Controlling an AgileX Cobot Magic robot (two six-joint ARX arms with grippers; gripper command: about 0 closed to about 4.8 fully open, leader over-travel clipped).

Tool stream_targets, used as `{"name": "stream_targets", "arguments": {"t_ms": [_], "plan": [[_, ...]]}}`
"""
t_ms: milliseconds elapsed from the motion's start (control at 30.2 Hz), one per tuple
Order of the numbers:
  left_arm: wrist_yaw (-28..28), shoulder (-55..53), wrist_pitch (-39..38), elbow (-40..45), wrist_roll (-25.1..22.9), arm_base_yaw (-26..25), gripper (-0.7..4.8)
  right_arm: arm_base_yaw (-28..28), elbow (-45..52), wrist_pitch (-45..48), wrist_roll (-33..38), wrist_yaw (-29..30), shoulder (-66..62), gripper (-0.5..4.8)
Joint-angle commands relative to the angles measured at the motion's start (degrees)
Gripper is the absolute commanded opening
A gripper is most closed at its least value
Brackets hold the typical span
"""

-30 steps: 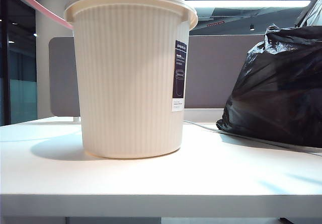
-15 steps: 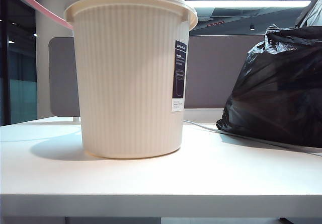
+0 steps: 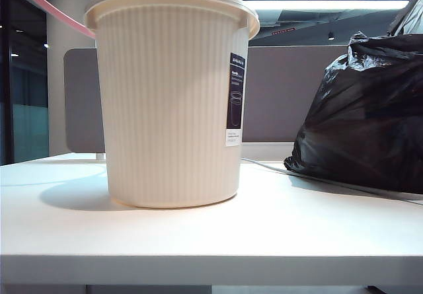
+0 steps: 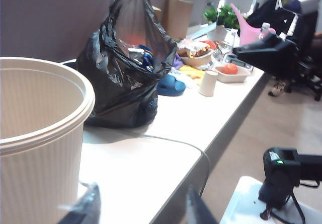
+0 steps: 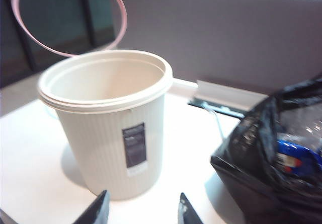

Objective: Open the ring lid of the trash can, pull out the black garbage bag inside, and place it on the table.

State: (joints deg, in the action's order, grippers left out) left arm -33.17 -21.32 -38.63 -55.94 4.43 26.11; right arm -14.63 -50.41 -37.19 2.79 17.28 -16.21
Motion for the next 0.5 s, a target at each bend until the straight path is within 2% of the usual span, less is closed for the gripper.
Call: {"name": "stream_targets", "arguments": {"t_ms": [33,199,298,497], "plan": [[-0.02,0.50,6.54,4.28,2.62,0.00,2.10,-0.02,3.80,6.23,2.25,0.85,2.69,1.75],[-0.02,0.50,13.20,10.51,4.66,0.00,2.00,-0.02,9.33,9.86,4.92,0.74,5.14,1.74],[0.00,0.50,16.57,13.79,4.63,0.00,1.74,-0.02,11.69,10.56,5.20,0.76,5.09,1.74],[0.22,0.52,23.04,19.41,5.07,0.00,1.74,-0.04,16.52,15.56,6.73,0.70,5.05,1.74]]}}
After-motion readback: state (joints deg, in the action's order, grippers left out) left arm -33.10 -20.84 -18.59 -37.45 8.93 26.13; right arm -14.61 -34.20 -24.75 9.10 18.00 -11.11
